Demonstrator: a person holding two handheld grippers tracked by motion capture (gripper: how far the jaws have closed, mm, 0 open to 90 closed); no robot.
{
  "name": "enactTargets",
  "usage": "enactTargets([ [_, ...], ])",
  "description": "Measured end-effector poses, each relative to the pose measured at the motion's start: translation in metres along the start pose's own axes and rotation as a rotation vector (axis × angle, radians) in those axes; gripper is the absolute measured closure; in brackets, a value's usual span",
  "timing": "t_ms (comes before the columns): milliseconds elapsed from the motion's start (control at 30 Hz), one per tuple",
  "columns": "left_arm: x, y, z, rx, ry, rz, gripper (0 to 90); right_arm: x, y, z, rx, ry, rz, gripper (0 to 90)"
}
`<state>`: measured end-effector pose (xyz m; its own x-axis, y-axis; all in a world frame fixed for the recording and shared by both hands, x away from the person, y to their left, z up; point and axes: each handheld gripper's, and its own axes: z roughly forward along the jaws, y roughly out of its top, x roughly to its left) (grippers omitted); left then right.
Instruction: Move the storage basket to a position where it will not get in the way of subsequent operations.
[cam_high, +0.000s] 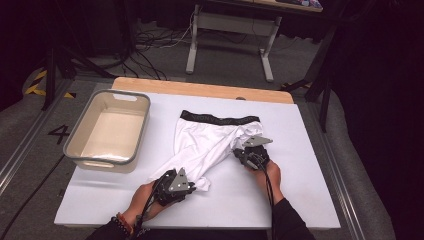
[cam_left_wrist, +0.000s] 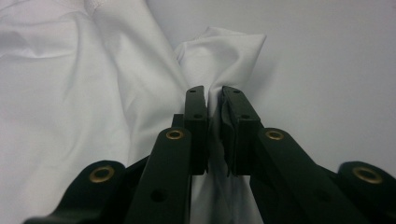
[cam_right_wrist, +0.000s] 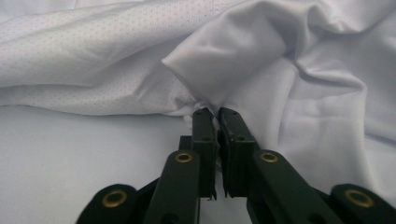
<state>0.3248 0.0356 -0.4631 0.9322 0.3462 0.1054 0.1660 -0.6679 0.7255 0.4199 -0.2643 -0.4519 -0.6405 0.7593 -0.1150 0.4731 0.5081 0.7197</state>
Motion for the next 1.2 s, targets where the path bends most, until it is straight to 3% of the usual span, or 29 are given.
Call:
enactTargets([
  [200, 0.0, 0.0, 0.0, 0.0, 0.001, 0.001, 81.1, -0.003, 0.0, -0.015, -0.07, 0.011, 0.007, 87.4],
  [400, 0.0, 0.0, 0.0, -0.004, 0.004, 0.006, 81.1, -0.003, 0.004, -0.056, -0.185, -0.006, -0.017, 87.3],
  [567, -0.001, 0.0, 0.0, -0.004, 0.004, 0.005, 81.2, -0.003, 0.005, -0.083, -0.233, -0.012, -0.031, 87.3],
  [700, -0.002, 0.0, -0.001, 0.005, 0.014, 0.018, 83.7, 0.0, 0.003, -0.102, -0.244, -0.02, -0.079, 87.3],
  [900, -0.003, 0.001, -0.009, -0.009, 0.001, 0.031, 86.4, 0.007, -0.009, -0.132, -0.266, 0.021, -0.108, 87.0],
  [1067, -0.008, 0.003, -0.033, -0.068, -0.015, 0.026, 86.7, 0.017, -0.02, -0.151, -0.286, 0.074, -0.123, 86.8],
  [1200, -0.013, 0.001, -0.051, -0.101, -0.011, 0.032, 86.7, 0.034, -0.024, -0.157, -0.287, 0.123, -0.157, 86.3],
])
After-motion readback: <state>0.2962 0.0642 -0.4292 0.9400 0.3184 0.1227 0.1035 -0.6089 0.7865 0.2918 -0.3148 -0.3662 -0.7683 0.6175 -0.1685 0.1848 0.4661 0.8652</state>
